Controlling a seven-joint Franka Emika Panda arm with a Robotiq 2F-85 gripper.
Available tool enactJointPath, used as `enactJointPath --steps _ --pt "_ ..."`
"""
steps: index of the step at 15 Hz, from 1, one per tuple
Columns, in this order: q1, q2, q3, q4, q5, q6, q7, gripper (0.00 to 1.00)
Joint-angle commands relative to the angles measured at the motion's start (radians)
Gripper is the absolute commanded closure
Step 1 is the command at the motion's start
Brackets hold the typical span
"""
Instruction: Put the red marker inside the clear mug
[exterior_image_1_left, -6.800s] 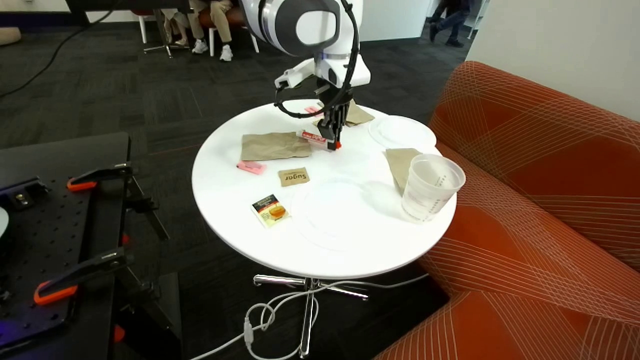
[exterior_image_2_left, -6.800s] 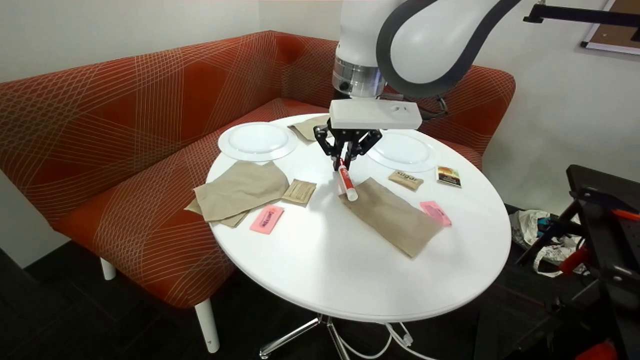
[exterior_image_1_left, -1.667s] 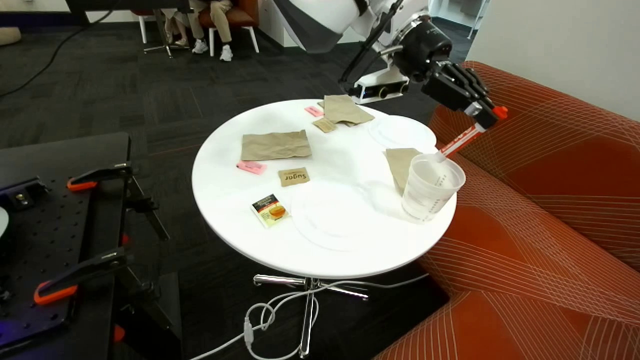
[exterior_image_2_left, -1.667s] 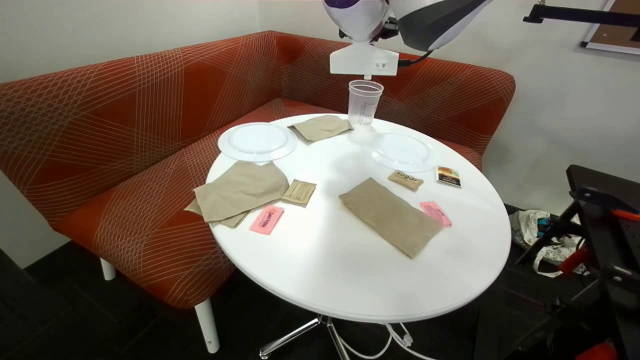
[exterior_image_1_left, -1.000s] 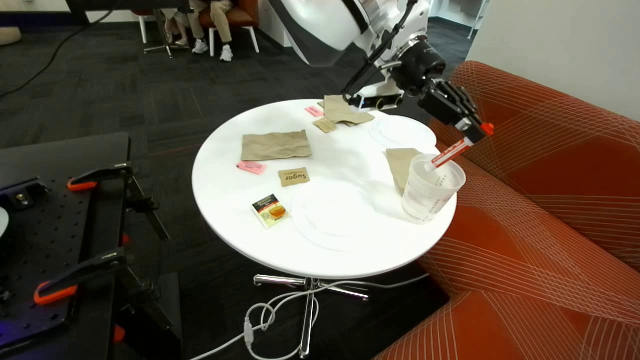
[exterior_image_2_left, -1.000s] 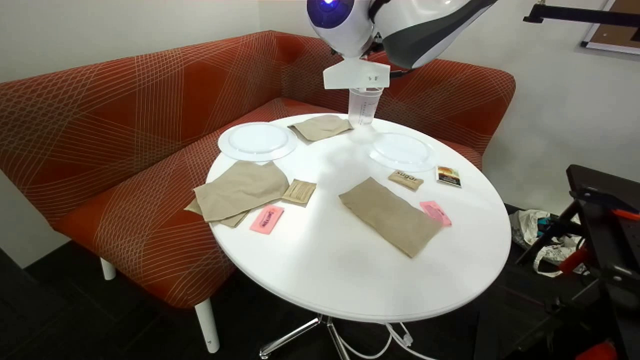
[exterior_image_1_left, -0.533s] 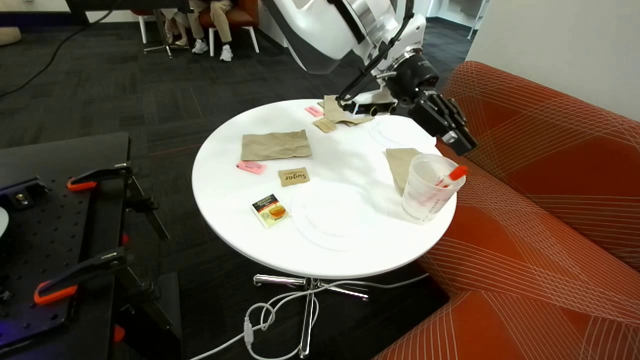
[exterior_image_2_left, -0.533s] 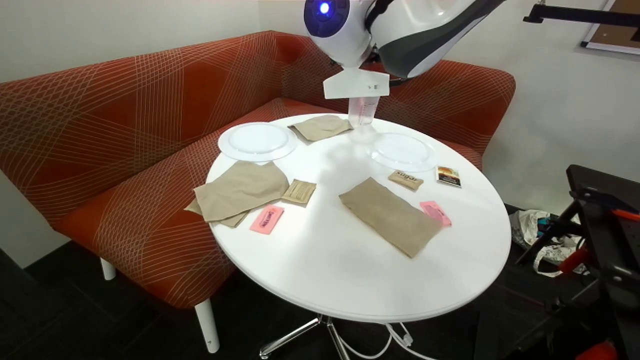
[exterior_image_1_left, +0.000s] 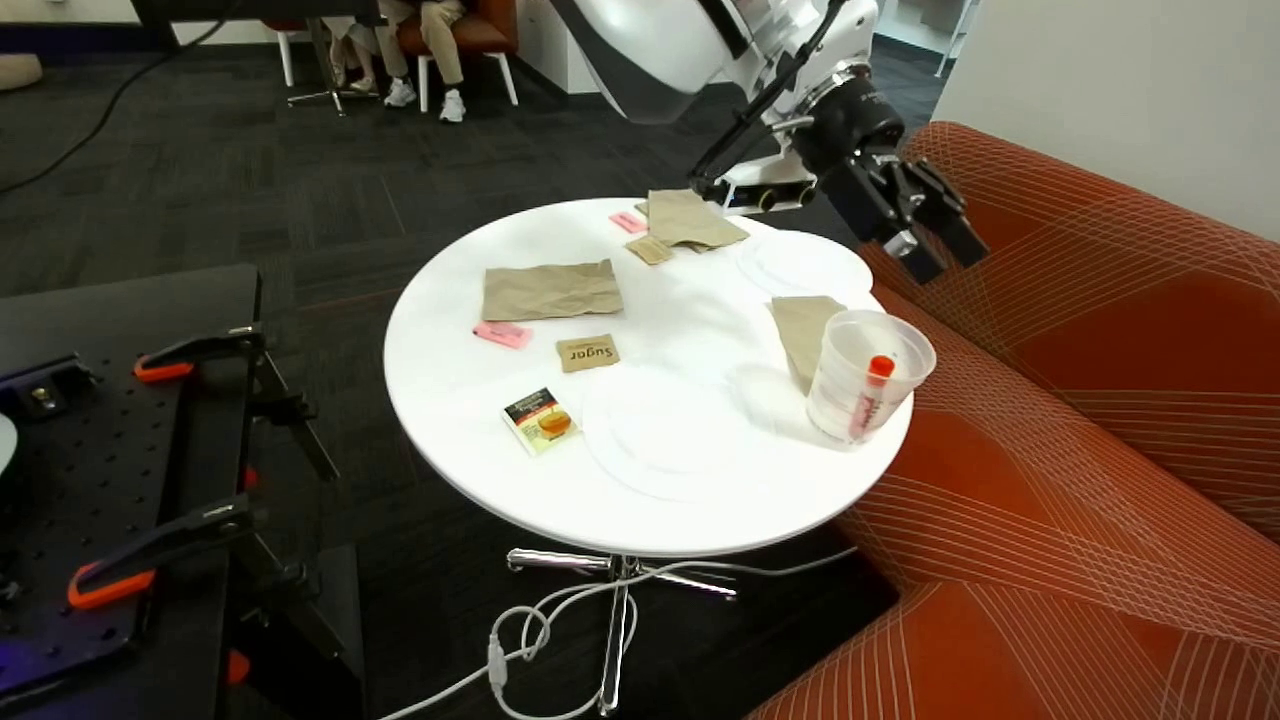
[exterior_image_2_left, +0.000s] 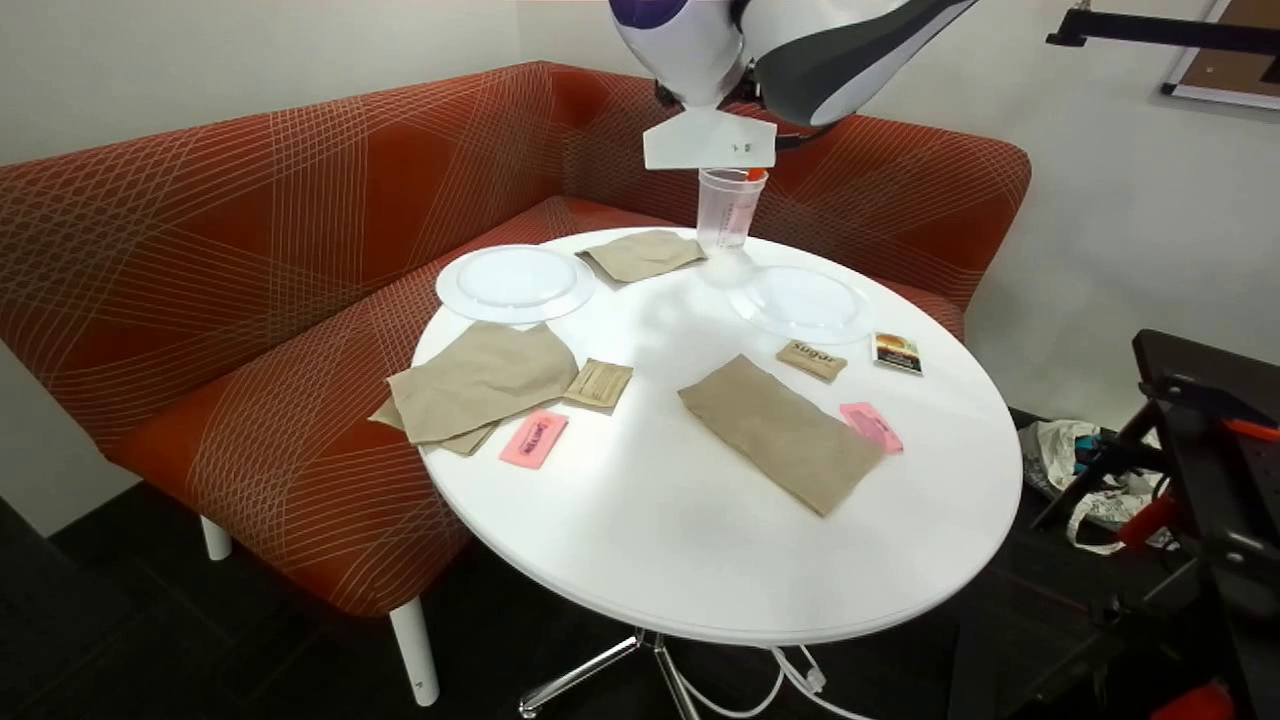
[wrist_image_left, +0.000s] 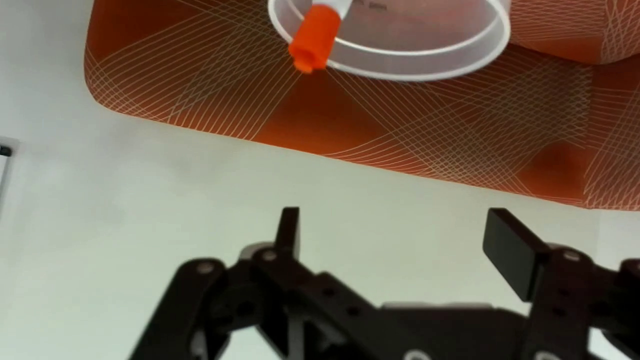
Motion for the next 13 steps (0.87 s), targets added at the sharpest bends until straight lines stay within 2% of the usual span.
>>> enactJointPath --steps 1,4,9,10,13 --pt "-0.017 -0.118 0.007 -0.068 0.011 0.031 0.006 0.00" --pt "-0.022 -0.194 0.012 -0.094 0.036 0.013 0.005 0.00" --pt "-0.043 -0.296 0.016 -0.147 0.080 0.054 -0.004 0.00" --pt "-0.022 -0.232 0.003 -0.081 0.059 0.013 0.000 0.00" --pt "-0.027 -0.262 0.004 -0.106 0.069 0.021 -0.001 0.00"
